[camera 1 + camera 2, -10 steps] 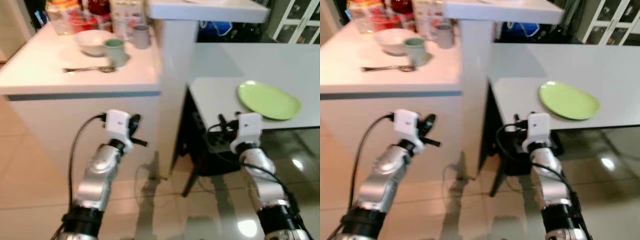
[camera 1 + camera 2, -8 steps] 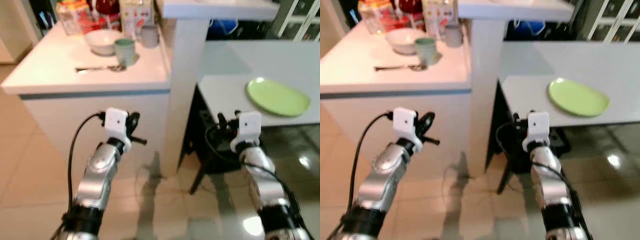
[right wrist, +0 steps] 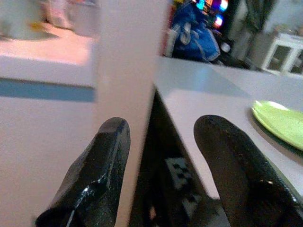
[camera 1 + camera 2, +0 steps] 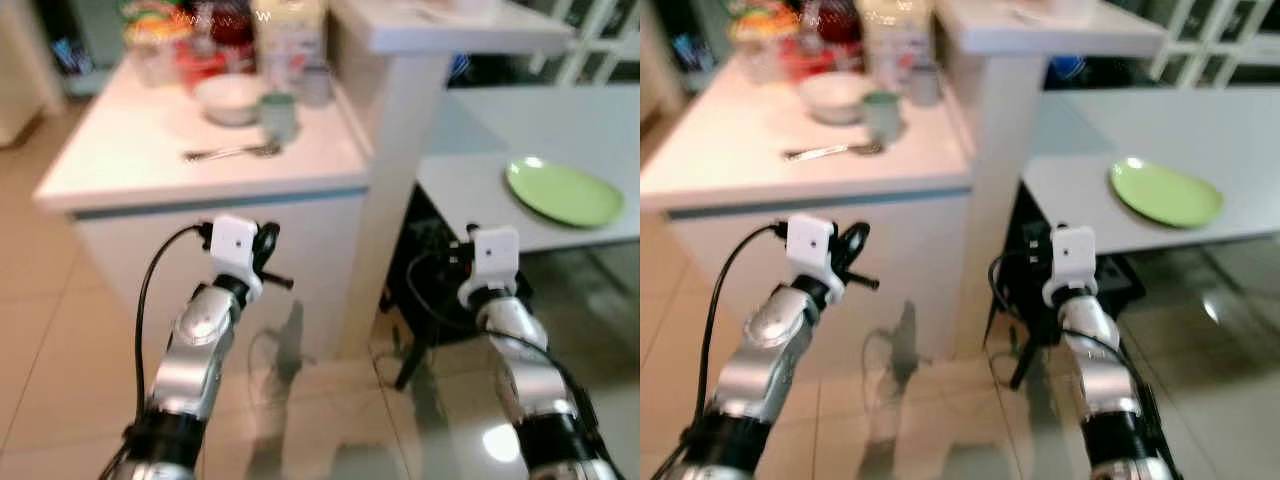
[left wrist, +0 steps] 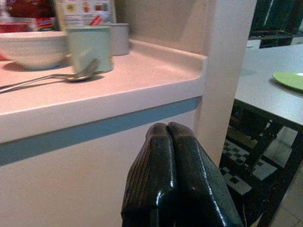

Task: Setting the table

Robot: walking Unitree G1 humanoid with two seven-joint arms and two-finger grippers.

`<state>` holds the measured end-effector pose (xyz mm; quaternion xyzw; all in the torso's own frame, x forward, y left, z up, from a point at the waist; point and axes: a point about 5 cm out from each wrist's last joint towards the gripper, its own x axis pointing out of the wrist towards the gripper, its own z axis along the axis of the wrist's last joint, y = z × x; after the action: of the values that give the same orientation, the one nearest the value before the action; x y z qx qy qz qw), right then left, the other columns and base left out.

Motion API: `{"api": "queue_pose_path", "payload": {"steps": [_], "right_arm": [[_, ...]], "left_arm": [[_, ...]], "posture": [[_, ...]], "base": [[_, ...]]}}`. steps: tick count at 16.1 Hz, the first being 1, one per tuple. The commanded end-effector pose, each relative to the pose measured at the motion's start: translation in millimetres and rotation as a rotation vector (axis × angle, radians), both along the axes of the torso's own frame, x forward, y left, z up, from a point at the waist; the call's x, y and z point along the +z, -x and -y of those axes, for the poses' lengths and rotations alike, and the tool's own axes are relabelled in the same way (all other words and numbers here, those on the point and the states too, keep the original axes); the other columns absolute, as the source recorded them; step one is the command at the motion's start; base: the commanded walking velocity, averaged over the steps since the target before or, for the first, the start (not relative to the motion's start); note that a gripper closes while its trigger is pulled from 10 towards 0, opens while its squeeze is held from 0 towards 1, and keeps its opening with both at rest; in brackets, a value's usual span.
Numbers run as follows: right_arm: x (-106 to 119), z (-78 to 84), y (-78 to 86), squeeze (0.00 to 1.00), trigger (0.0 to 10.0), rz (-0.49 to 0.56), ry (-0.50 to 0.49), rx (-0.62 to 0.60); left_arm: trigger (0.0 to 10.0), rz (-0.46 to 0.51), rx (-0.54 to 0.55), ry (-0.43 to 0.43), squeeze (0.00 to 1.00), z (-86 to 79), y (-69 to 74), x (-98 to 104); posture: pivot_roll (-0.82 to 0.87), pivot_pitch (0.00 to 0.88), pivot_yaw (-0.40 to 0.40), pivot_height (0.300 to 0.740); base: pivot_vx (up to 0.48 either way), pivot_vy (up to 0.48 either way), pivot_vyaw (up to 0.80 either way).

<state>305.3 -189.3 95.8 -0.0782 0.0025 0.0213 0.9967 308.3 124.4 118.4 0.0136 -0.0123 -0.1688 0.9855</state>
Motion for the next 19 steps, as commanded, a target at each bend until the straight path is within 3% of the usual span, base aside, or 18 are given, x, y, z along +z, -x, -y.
{"api": "queue_pose_path", "payload": {"steps": [1,19], "right_arm": [[4.4,-0.4,-2.9,0.0,10.0,0.014,0.001,-0.002],[4.5,-1.9,-3.5,0.0,10.0,0.015,0.003,-0.002]], "left_arm": [[10.0,0.025,-0.002,-0.018,1.0,1.1,-2.1,4.4],[10.0,-0.019,0.01,-0.02,1.0,2.2,-4.5,-1.9]], "posture": [[0.04,0.0,-0.012,0.74],[0.03,0.0,-0.011,0.74]], "base": [[0.0,0.0,0.0],[0.0,0.0,0.0]]}}
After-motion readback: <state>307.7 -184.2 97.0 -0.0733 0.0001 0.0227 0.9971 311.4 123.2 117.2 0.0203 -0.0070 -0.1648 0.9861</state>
